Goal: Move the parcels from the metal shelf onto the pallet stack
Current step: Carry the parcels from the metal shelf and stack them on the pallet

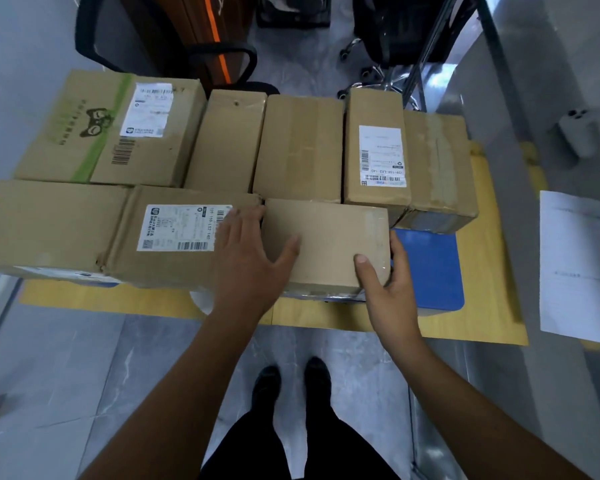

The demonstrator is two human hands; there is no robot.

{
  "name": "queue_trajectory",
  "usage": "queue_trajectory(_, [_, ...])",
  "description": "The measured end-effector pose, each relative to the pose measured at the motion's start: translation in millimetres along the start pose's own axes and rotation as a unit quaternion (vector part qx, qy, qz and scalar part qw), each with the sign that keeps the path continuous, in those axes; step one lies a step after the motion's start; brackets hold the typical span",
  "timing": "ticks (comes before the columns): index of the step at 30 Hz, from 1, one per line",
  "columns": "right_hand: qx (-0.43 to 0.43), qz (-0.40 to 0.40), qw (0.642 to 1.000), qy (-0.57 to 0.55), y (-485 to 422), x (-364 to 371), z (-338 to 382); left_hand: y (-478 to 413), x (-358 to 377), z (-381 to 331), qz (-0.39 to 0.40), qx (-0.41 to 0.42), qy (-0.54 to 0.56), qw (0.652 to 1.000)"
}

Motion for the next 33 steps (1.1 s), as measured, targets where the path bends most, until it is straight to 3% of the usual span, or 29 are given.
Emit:
queue_trajectory(7, [0.015,0.036,0.998,0.044,7.1,-1.1,16.3,-2.5,-3.9,6.2,0.027,-0.014,0.050,0.998])
queue_trajectory(13, [0.062,-0.101,0.993,0.000,52.3,-29.8,15.9,5.3,-8.7,-8.3,0.052,0.084,0.107,0.989])
queue_trajectory(17, [0.079,-0.181,0.980,0.012,129.1,-61.9,-1.7,44.5,11.3,-41.4,0.142,0.198,0.134,0.961])
queue_trajectory(24, [0.130,-0.410,0.903,0.001,305.9,-138.5,-28.9,169.5,58.5,-122.3,0.349,0.365,0.160,0.848])
queue_trajectory(33, [0.137,-0.650,0.747,-0.037,598.3,-169.1,-75.7,455.3,63.8,-166.8,0.503,0.538,0.166,0.656])
Point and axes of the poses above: each hand's wrist, its own y-axis away from the middle knuckle, its own x-axis out of the palm, z = x × y, the point moved 1 cm from there along -y, towards the middle knuckle, and after that the axes turned 2 degrees about z, right-handed, at the moved point
